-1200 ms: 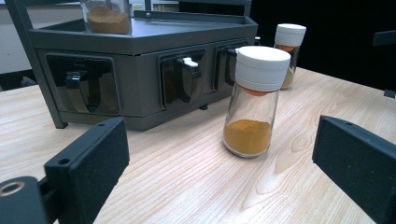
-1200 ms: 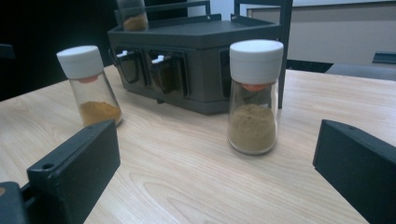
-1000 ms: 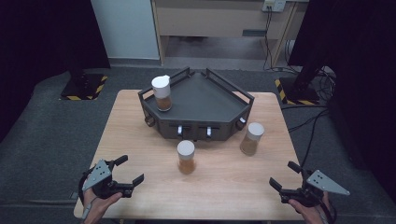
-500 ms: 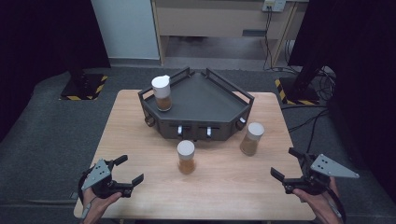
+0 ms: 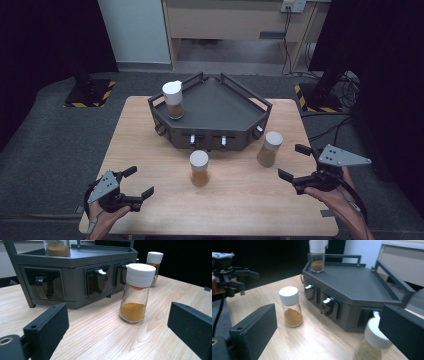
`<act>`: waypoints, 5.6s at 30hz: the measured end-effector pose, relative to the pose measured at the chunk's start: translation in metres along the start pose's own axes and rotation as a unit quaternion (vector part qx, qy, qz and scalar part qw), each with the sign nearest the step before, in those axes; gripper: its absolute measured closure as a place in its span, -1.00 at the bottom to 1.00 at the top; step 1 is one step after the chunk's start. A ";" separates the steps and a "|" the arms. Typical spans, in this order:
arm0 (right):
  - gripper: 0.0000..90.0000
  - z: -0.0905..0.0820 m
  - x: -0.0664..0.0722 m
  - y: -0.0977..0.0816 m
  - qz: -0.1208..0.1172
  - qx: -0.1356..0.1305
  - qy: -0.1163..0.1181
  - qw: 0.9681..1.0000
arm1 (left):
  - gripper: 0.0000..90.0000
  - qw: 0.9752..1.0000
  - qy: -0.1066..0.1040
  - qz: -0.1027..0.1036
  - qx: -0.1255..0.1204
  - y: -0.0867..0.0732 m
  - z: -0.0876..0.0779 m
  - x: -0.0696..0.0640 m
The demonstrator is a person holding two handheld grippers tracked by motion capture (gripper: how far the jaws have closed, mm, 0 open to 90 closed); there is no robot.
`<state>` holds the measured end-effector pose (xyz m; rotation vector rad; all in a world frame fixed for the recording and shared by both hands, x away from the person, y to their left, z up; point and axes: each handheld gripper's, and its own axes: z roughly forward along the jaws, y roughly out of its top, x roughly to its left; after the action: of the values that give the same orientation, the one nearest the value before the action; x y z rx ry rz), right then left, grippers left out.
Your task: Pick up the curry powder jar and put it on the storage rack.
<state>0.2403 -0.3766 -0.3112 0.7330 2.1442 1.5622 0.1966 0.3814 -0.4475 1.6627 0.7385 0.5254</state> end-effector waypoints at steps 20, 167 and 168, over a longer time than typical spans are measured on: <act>-0.95 0.045 -0.012 0.044 -0.019 0.032 0.048 0.998 | -0.94 1.000 -0.003 0.001 0.004 0.001 0.001 0.001; -0.24 0.202 -0.024 0.140 -0.108 0.149 0.180 0.966 | -0.97 1.000 -0.006 0.001 0.011 0.002 0.002 0.005; -0.24 0.200 -0.026 0.145 -0.105 0.146 0.180 0.967 | -0.97 1.000 -0.006 0.000 0.011 0.001 0.002 0.005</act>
<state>0.4049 -0.2068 -0.2341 0.3014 2.6563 1.3645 0.2015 0.3836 -0.4467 1.6855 0.7365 0.5083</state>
